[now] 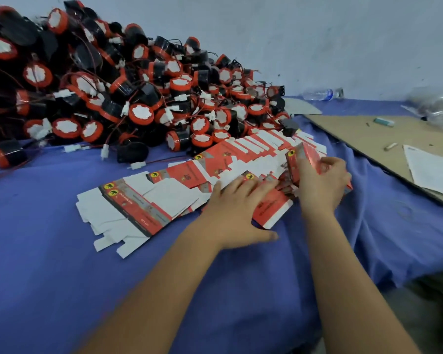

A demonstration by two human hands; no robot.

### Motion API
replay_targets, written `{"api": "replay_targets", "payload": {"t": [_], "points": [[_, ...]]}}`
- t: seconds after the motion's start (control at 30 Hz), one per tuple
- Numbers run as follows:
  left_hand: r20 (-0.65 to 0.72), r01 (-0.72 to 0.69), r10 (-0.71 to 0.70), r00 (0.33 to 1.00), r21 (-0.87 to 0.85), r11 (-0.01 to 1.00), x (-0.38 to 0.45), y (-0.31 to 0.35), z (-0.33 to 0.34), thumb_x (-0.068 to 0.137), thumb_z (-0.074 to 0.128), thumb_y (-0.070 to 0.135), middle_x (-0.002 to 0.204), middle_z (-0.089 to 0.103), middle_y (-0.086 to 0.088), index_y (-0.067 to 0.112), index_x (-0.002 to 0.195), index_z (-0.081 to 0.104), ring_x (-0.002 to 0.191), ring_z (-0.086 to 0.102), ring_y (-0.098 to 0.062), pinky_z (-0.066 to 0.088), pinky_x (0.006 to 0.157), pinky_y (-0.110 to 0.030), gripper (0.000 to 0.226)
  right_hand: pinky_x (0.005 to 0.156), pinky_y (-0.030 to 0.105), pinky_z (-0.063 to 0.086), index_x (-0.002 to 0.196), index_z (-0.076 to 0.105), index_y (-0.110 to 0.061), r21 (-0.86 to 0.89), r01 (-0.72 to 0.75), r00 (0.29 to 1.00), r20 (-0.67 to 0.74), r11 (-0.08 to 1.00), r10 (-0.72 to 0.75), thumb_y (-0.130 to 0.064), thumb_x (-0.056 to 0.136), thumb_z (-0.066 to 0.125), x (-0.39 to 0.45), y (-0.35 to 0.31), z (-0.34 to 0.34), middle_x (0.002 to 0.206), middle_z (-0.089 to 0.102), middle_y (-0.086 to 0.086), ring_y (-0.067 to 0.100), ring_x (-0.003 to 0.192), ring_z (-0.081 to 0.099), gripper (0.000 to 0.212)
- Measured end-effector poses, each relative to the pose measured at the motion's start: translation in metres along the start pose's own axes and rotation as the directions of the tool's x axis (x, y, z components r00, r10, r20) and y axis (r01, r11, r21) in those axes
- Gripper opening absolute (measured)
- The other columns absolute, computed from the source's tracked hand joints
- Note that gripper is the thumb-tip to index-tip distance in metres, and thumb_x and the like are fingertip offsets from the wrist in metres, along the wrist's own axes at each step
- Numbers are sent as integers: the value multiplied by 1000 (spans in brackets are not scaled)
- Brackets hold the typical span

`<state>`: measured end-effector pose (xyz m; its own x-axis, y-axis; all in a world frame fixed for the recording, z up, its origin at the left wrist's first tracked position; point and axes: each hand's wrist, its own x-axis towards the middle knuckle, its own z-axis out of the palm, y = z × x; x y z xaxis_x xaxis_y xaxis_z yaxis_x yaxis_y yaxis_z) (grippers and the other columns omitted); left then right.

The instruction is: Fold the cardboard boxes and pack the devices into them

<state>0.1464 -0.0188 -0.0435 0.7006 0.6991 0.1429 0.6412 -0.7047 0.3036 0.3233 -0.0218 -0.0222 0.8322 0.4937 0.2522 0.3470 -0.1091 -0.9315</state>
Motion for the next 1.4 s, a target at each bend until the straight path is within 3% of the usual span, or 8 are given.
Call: {"api": "replay_targets", "payload": {"t": [0.23,0.5,0.73,0.9,1.0,1.13,1.27,1.4], "points": [[-56,136,-133,990,59,989,-9,-52,-13,95,53,52,168,2,7,40,156,18,154,-6,-15,1,123,-50,71,113,51,18,142,36,-8,-461,-43,991,-134,886,-22,-33,94,59,13,7,4,153,23,26,42,143,19,59],[-210,428,-415,885,18,904,-45,-101,-51,91,54,55,162,26,6,43,151,29,152,10,-24,11,120,-57,66,113,49,10,142,40,-19,-318,378,923,59,870,-379,-20,83,60,-50,-52,67,155,24,11,33,144,18,63],[38,521,-524,851,-192,832,-82,-135,-71,81,56,36,143,49,2,36,142,44,120,50,-24,45,98,-45,63,86,43,44,116,64,-14,27,590,575,687,807,-443,-18,92,53,-138,-74,135,110,62,8,28,102,55,27],[-286,684,-644,709,62,727,-84,-154,-56,96,48,52,161,29,0,39,147,39,152,12,-27,7,118,-62,54,96,37,39,123,65,-15,93,694,376,799,714,-470,-26,94,59,-149,-53,138,116,62,8,27,114,50,32],[-295,776,-741,603,2,630,-86,-158,-51,97,43,57,155,37,-7,29,147,42,146,24,-32,18,116,-58,57,109,37,30,134,56,-26,84,746,287,855,660,-433,-62,84,62,-145,-49,134,136,54,-2,19,128,42,62],[-474,643,-739,478,-384,662,-90,-168,-60,98,47,32,136,56,-9,23,131,61,125,45,-34,39,100,-44,37,108,40,23,135,52,-29,11,846,230,894,533,-384,-80,73,57,-148,-51,136,135,48,2,24,130,38,80],[-427,435,-841,332,-722,538,-108,-176,-65,93,50,22,114,64,2,29,115,67,82,59,-13,45,64,-29,29,111,39,19,136,52,-29,8,825,252,890,564,-381,-71,78,61,-145,-52,135,139,47,1,23,133,35,72],[-303,150,-917,261,-925,348,-113,-175,-73,91,56,14,91,74,6,27,91,71,87,65,-12,49,74,-26,20,96,35,37,113,66,-24,98,820,217,858,563,-466,-51,85,61,-148,-57,128,100,61,-7,19,102,53,39]]}}
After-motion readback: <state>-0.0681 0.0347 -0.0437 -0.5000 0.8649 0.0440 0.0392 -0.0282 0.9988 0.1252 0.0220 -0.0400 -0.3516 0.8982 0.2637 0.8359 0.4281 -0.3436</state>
